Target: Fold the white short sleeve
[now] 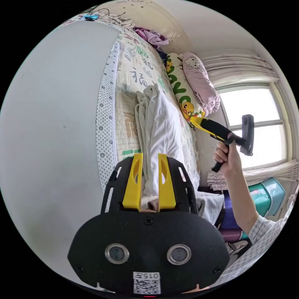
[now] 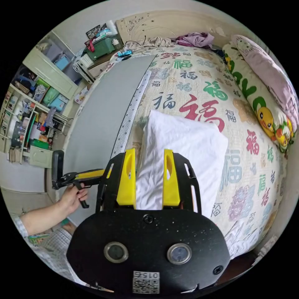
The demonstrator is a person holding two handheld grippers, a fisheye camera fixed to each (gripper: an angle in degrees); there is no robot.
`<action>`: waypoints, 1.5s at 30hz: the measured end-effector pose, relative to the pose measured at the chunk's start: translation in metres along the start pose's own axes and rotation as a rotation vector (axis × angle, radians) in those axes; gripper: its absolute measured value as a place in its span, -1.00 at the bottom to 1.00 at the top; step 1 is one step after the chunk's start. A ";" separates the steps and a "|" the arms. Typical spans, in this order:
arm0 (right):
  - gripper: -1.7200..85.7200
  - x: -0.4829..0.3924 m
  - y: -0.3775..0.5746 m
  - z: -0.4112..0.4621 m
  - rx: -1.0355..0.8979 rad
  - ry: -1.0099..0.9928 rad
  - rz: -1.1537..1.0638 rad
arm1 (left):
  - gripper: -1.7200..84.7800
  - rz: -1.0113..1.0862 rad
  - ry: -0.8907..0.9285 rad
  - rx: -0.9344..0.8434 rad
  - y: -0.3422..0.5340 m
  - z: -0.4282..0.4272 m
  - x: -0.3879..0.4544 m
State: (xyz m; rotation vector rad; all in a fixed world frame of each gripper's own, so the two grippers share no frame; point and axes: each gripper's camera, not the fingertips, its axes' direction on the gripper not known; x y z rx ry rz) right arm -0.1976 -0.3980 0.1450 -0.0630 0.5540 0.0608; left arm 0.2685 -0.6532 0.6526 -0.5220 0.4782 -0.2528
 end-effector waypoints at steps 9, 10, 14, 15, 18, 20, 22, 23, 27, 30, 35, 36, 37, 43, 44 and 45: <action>-0.66 -0.005 -0.099 0.026 -0.011 0.057 0.011 | -0.77 0.091 -0.041 -0.026 -0.058 -0.004 0.017; -0.67 0.002 -0.106 0.035 -0.037 0.068 0.028 | -0.77 0.101 -0.048 -0.026 -0.065 -0.003 0.018; -0.76 0.040 -0.104 0.045 -0.024 -0.023 0.099 | -0.75 0.113 -0.054 -0.029 -0.091 0.006 0.018; -0.77 0.047 -0.101 0.044 -0.005 -0.062 0.115 | -0.74 0.109 -0.053 -0.030 -0.094 0.008 0.017; -0.80 0.086 -0.086 0.030 0.077 -0.281 0.179 | -0.70 0.106 -0.032 -0.014 -0.109 0.017 0.017; -0.83 0.114 -0.072 0.014 0.130 -0.440 0.225 | -0.67 0.117 -0.009 0.013 -0.120 0.025 0.016; -0.85 0.132 -0.058 0.003 0.162 -0.526 0.262 | -0.66 0.094 0.032 0.036 -0.127 0.029 0.012; -0.85 0.143 -0.048 -0.006 0.179 -0.564 0.277 | -0.65 0.079 0.061 0.054 -0.131 0.030 0.008; -0.87 0.164 -0.018 -0.035 0.211 -0.567 0.268 | -0.61 0.065 0.119 0.073 -0.140 0.036 0.003; -0.87 0.180 0.008 -0.051 0.269 -0.624 0.274 | -0.53 0.079 0.126 0.028 -0.132 0.039 0.005; -0.89 0.198 0.038 -0.050 0.324 -0.658 0.326 | -0.61 0.432 0.098 0.061 -0.072 0.009 0.027; -0.89 0.199 0.040 -0.049 0.332 -0.661 0.326 | -0.62 0.486 0.092 0.055 -0.066 0.008 0.030; -0.91 0.199 0.043 -0.047 0.345 -0.657 0.327 | -0.63 0.565 0.069 0.051 -0.057 0.008 0.035; -0.95 0.196 0.049 -0.027 0.346 -0.567 0.362 | -0.78 0.636 -0.004 -0.074 -0.053 0.037 0.009; -0.95 0.195 0.048 -0.025 0.345 -0.535 0.351 | -0.87 0.634 0.009 -0.085 -0.051 0.036 0.000; -0.95 0.195 0.048 -0.025 0.346 -0.529 0.344 | -0.92 0.622 0.020 -0.080 -0.049 0.034 -0.005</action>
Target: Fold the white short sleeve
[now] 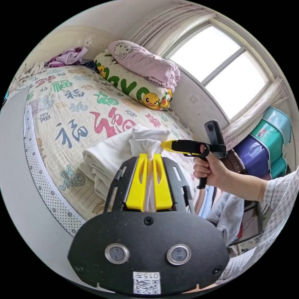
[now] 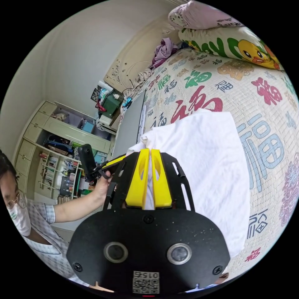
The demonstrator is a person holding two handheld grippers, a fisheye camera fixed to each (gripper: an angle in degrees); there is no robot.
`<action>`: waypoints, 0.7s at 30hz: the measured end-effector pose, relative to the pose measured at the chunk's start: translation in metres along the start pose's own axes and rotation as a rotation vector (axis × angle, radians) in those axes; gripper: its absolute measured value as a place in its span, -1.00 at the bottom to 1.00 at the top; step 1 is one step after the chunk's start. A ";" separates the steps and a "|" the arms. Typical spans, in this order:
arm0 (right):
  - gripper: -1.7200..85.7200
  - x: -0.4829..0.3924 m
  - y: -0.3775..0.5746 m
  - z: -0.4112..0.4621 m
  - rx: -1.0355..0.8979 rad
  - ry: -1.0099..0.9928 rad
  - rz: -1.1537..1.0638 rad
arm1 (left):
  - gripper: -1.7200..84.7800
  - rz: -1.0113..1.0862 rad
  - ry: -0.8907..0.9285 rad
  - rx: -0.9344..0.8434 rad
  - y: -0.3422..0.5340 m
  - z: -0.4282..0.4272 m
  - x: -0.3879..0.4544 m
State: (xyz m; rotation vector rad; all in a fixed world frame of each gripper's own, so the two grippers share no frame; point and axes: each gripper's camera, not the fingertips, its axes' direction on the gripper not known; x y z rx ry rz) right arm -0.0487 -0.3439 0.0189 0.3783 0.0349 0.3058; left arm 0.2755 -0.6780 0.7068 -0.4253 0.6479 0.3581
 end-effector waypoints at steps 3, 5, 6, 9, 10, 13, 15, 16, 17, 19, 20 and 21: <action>-0.96 0.002 0.008 -0.011 0.045 -0.002 -0.022 | -0.96 -0.076 0.035 0.084 0.033 -0.020 -0.018; -0.96 0.002 0.023 -0.032 0.076 -0.058 0.001 | -0.97 -0.142 0.041 0.136 0.064 -0.046 -0.029; -0.96 0.000 0.028 -0.040 0.086 -0.087 0.003 | -0.97 -0.144 0.052 0.148 0.072 -0.054 -0.029; -0.96 -0.025 0.055 -0.093 0.145 -0.147 -0.075 | -0.98 -0.059 0.090 0.265 0.118 -0.108 -0.008; -0.96 -0.041 0.068 -0.115 0.167 -0.123 -0.129 | -0.98 -0.033 0.093 0.321 0.141 -0.136 0.000; -0.96 -0.075 0.104 -0.157 0.231 -0.052 -0.240 | -0.98 -0.052 0.015 0.462 0.206 -0.216 0.008; -0.96 -0.089 0.126 -0.169 0.274 -0.060 -0.284 | -0.98 -0.091 -0.031 0.536 0.249 -0.266 0.008; -0.96 -0.097 0.140 -0.171 0.287 -0.086 -0.309 | -0.98 -0.109 -0.064 0.581 0.278 -0.298 0.009; -0.96 -0.103 0.155 -0.167 0.292 -0.085 -0.324 | -0.98 -0.128 -0.113 0.617 0.307 -0.328 0.012; -0.96 -0.111 0.179 -0.154 0.287 -0.068 -0.339 | -0.98 -0.163 -0.185 0.646 0.348 -0.370 0.017; -0.96 -0.113 0.195 -0.143 0.284 -0.095 -0.335 | -0.98 -0.172 -0.224 0.677 0.377 -0.396 0.020; -0.96 -0.114 0.204 -0.137 0.283 -0.115 -0.332 | -0.98 -0.172 -0.236 0.698 0.391 -0.408 0.023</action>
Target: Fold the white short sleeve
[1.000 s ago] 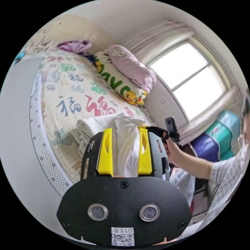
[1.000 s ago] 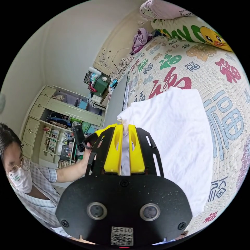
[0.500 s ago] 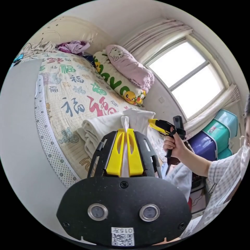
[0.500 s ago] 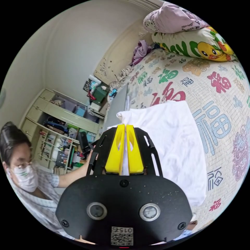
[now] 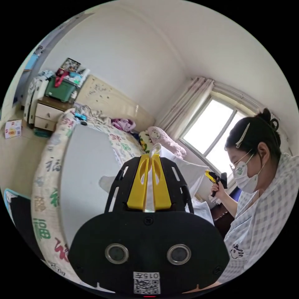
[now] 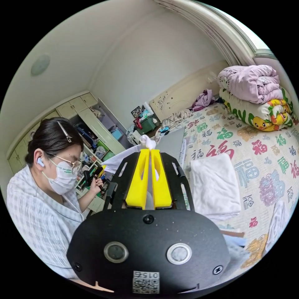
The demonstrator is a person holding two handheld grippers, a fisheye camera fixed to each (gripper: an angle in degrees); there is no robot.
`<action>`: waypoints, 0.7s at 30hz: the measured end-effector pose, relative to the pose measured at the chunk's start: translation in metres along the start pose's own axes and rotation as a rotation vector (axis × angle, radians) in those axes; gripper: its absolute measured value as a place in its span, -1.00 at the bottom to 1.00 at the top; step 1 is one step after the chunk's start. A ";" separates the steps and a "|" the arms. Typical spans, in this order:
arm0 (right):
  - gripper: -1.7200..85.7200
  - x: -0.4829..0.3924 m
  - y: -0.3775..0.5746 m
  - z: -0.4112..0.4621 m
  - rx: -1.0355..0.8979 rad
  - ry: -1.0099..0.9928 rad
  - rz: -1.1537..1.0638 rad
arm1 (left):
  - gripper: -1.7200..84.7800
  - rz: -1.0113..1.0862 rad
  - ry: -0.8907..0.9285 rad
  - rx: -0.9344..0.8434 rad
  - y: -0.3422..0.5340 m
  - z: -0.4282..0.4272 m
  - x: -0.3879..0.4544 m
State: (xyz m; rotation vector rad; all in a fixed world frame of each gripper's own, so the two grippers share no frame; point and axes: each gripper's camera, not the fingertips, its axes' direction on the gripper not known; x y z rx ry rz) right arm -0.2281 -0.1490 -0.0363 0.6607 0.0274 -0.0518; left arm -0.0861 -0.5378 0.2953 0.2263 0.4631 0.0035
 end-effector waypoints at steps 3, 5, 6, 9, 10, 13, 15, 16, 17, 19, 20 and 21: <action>-0.96 -0.016 0.049 0.017 0.016 -0.082 0.028 | -0.98 -0.007 -0.046 0.051 0.012 -0.085 -0.016; -0.96 -0.026 0.092 0.032 0.005 -0.113 0.068 | -0.98 0.016 -0.079 0.045 0.026 -0.142 -0.026; -0.96 -0.028 0.102 0.035 0.000 -0.119 0.081 | -0.98 0.018 -0.085 0.039 0.030 -0.155 -0.029; -0.96 -0.039 0.153 0.051 -0.020 -0.134 0.153 | -0.98 0.013 -0.108 -0.007 0.052 -0.213 -0.045; -0.96 -0.044 0.171 0.056 -0.025 -0.137 0.182 | -0.98 0.001 -0.111 -0.024 0.062 -0.233 -0.053; -0.96 -0.059 0.212 0.065 -0.029 -0.116 0.254 | -0.98 -0.051 -0.092 -0.059 0.087 -0.281 -0.070; -0.96 -0.071 0.233 0.068 -0.026 -0.101 0.276 | -0.98 -0.062 -0.080 -0.097 0.101 -0.307 -0.076; -0.96 -0.080 0.247 0.068 -0.026 -0.088 0.280 | -0.98 -0.056 -0.074 -0.126 0.109 -0.322 -0.079; -0.96 -0.090 0.260 0.068 -0.029 -0.073 0.278 | -0.98 -0.046 -0.062 -0.162 0.117 -0.335 -0.081; -0.96 -0.100 0.278 0.067 -0.032 -0.061 0.276 | -0.98 -0.011 -0.036 -0.224 0.125 -0.352 -0.086; -0.96 -0.103 0.289 0.066 -0.033 -0.060 0.271 | -0.98 0.008 -0.017 -0.263 0.129 -0.360 -0.090; -0.96 -0.103 0.294 0.066 -0.033 -0.059 0.270 | -0.98 0.014 -0.005 -0.280 0.131 -0.363 -0.092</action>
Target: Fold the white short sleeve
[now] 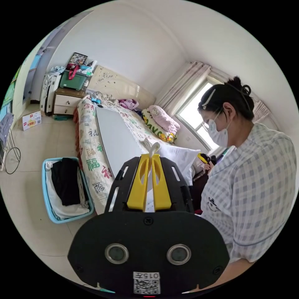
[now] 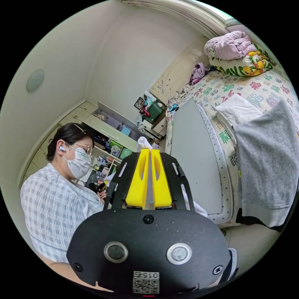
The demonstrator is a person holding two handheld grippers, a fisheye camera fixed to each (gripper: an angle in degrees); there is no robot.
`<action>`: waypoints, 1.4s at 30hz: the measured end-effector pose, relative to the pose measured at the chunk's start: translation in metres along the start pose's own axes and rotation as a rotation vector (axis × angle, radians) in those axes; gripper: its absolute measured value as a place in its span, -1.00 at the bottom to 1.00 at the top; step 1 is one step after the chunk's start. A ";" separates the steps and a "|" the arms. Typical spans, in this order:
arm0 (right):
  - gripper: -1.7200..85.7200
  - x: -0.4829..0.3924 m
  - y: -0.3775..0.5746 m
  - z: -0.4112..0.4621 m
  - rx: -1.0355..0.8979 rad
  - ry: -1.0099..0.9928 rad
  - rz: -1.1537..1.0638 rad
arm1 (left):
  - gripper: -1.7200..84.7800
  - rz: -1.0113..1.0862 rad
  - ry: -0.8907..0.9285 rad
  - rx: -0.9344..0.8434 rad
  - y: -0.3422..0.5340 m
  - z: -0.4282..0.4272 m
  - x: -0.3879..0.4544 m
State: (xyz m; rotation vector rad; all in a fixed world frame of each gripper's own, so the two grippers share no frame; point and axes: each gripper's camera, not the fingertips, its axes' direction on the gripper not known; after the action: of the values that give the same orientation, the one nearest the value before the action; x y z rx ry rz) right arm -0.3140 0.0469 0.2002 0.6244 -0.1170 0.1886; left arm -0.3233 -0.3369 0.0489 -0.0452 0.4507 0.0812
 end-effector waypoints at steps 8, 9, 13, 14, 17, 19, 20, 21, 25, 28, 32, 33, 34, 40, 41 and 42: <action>-0.96 0.127 0.012 0.065 -0.126 0.145 -0.011 | -0.98 -0.060 0.007 0.024 0.055 0.066 -0.070; -0.96 0.143 0.010 0.075 -0.135 0.162 -0.020 | -0.98 -0.063 -0.003 0.023 0.059 0.079 -0.079; -0.96 0.269 -0.006 0.171 -0.193 0.349 -0.038 | -0.98 -0.178 -0.009 0.008 0.087 0.196 -0.167; -0.96 0.304 -0.007 0.207 -0.244 0.452 -0.054 | -0.98 -0.207 -0.013 -0.013 0.094 0.232 -0.195; -0.96 0.369 0.002 0.297 -0.430 0.654 -0.126 | -0.98 -0.241 -0.111 -0.147 0.109 0.315 -0.248; -0.96 0.391 0.012 0.330 -0.436 0.706 -0.217 | -0.97 -0.215 -0.175 -0.194 0.112 0.345 -0.261; -0.96 0.403 0.018 0.344 -0.430 0.750 -0.275 | -0.97 -0.181 -0.198 -0.189 0.112 0.356 -0.266; -0.96 0.409 0.021 0.350 -0.421 0.766 -0.299 | -0.97 -0.168 -0.210 -0.183 0.113 0.359 -0.268; -0.96 0.461 0.034 0.374 -0.365 0.773 -0.352 | -0.97 -0.092 -0.325 -0.180 0.126 0.384 -0.287; -0.96 0.495 0.037 0.384 -0.353 0.754 -0.353 | -0.97 -0.101 -0.346 -0.153 0.136 0.402 -0.301; -0.94 0.536 0.052 0.387 -0.376 0.821 -0.376 | -0.93 -0.064 -0.434 -0.169 0.148 0.430 -0.304; -0.94 0.540 0.054 0.384 -0.369 0.819 -0.373 | -0.92 -0.059 -0.448 -0.158 0.150 0.431 -0.303; -0.93 0.543 0.058 0.375 -0.347 0.805 -0.377 | -0.90 -0.047 -0.468 -0.121 0.154 0.430 -0.300; -0.96 0.514 0.100 0.304 -0.128 0.757 -0.266 | -0.82 -0.008 -0.492 0.053 0.190 0.408 -0.252; -0.97 0.501 0.113 0.285 -0.092 0.723 -0.233 | -0.82 0.021 -0.511 0.064 0.200 0.405 -0.236; -0.97 0.494 0.120 0.275 -0.070 0.700 -0.213 | -0.82 0.035 -0.522 0.073 0.206 0.404 -0.228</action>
State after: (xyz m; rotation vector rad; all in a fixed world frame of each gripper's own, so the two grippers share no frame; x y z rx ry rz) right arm 0.1289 0.0496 0.5717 0.4677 0.6137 0.1868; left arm -0.3709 -0.1227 0.5062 0.0550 -0.0676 0.1066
